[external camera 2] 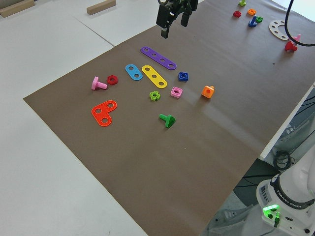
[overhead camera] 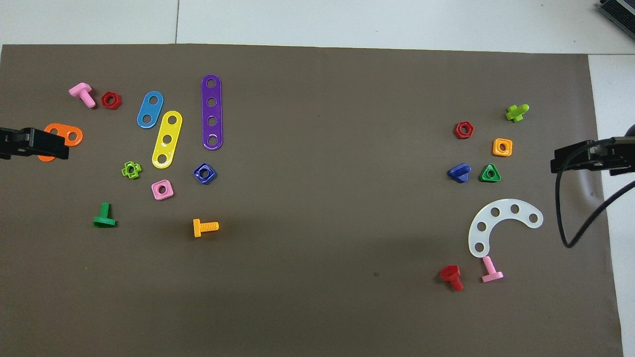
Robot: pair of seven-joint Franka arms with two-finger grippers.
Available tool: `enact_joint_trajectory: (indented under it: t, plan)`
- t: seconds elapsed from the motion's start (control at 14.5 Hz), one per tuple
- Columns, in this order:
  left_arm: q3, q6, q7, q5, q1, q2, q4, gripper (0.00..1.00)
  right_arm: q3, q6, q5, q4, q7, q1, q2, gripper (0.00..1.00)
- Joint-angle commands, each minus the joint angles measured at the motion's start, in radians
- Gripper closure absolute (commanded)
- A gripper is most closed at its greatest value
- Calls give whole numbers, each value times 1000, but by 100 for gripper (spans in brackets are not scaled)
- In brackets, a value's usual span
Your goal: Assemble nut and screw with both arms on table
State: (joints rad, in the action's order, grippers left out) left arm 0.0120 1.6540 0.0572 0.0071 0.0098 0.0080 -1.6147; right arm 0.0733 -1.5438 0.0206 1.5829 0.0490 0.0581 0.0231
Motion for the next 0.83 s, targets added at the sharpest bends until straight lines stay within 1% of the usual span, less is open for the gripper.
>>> enact_joint_trajectory:
  t: [0.0,0.21,0.34,0.62,0.69,0.76]
  plan:
    - [2,6,0,-6,7,-29,-33,0,-9,-18,18,23,-18,-14,15,0]
    - [2,6,0,-6,7,-29,-33,0,-10,-25,18,49,-11,-11,24,0]
    - [2,6,0,-6,7,-29,-33,0,-10,-76,16,92,21,-11,43,0]
    - [2,6,0,-6,7,-29,-33,0,-10,-93,1,106,8,-12,34,0]
    - [2,6,0,-6,7,-29,-33,0,-12,-126,-2,130,-27,-11,34,0]
    - [2,6,0,-6,7,-29,-33,0,-10,-181,-22,181,-73,-11,35,0]
